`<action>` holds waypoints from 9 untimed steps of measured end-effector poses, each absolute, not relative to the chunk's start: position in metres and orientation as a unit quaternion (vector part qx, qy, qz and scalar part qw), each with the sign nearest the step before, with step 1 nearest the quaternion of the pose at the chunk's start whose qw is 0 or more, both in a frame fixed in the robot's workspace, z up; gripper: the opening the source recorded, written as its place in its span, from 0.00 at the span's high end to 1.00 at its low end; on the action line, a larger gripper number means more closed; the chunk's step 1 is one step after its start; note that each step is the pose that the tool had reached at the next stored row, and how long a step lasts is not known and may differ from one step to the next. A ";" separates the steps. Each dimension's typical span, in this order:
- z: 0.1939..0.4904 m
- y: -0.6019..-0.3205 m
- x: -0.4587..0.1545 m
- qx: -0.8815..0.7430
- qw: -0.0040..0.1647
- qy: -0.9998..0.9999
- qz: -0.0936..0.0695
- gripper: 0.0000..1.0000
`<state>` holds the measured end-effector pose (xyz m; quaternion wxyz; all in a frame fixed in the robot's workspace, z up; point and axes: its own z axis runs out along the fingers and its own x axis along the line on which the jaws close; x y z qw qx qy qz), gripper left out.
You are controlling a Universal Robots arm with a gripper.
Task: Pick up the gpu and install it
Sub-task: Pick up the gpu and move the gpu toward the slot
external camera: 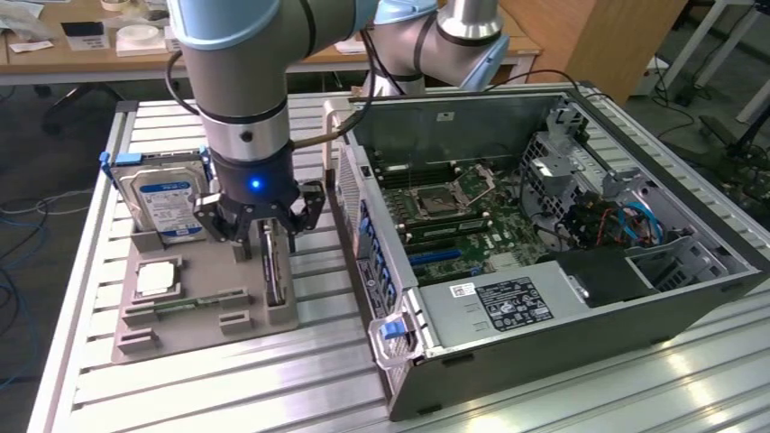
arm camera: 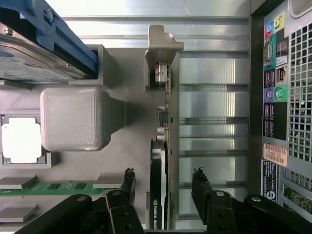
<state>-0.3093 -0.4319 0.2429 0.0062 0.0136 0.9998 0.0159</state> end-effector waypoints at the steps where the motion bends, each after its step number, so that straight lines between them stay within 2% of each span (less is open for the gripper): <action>1: 0.242 -0.431 -0.309 0.014 0.006 1.000 0.016 0.41; 9: 0.232 -0.427 -0.309 0.014 0.006 1.000 0.014 0.41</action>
